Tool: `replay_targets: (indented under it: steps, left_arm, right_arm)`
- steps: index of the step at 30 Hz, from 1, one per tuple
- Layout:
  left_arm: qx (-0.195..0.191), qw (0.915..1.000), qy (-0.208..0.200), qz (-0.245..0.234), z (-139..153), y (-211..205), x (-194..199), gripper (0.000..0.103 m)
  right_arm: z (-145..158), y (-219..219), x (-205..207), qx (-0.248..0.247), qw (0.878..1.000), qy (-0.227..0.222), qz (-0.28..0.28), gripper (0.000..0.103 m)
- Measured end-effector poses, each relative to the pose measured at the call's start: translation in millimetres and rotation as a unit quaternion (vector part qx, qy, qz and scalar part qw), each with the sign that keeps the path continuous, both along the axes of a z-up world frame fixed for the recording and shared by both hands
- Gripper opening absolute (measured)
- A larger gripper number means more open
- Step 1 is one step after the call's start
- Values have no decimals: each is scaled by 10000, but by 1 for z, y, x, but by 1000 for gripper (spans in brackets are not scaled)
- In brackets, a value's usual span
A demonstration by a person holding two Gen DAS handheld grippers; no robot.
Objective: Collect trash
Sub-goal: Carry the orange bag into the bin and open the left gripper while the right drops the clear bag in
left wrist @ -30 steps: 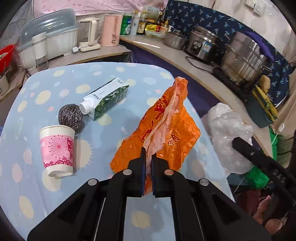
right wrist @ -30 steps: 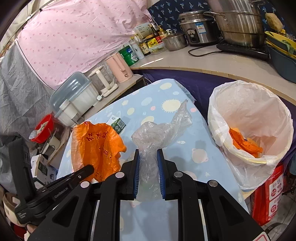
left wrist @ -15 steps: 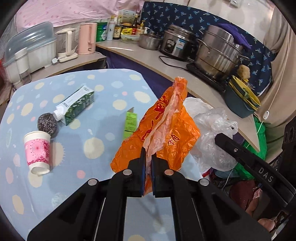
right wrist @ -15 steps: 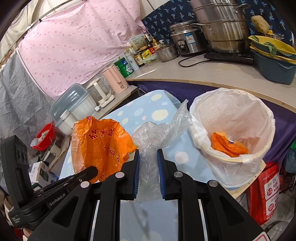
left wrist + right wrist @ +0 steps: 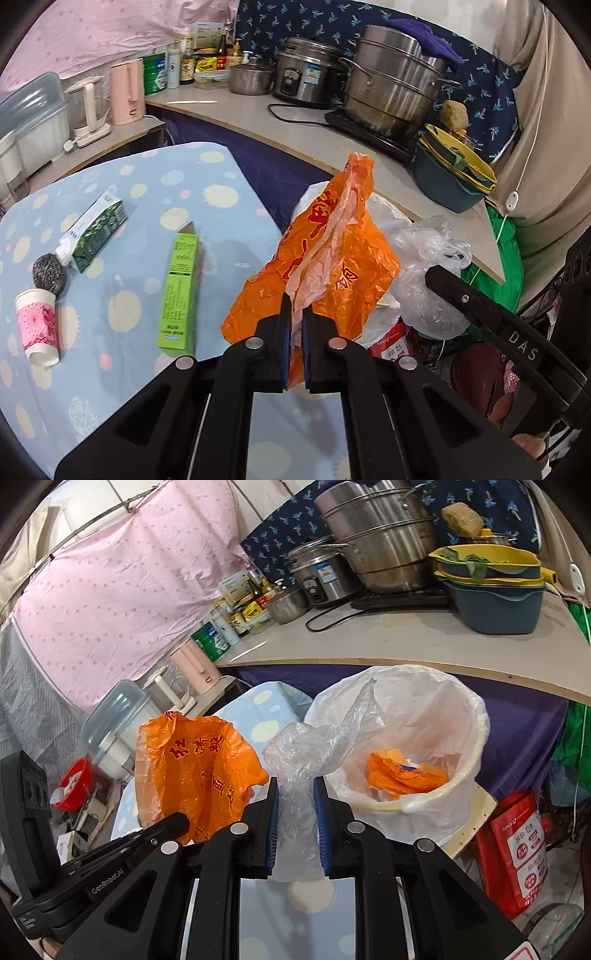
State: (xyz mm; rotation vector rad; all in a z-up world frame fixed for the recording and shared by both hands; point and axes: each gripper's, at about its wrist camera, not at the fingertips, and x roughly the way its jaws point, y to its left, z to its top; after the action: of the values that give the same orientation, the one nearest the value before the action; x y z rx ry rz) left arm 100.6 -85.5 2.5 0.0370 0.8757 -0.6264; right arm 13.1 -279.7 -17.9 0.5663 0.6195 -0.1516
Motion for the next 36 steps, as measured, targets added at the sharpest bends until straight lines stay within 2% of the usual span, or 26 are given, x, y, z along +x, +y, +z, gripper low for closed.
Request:
replay_targets:
  steps: [19,36]
  left_arm:
    - [110,9991,-82,-393,1,-76,10,5]
    - [230,9982,-66,-544,-11,-131,42,5]
  right_arm:
    - [-14,-64,-11,86,9981,79,-606,17]
    - [-31,-103,31,17,9964,298,-791,18]
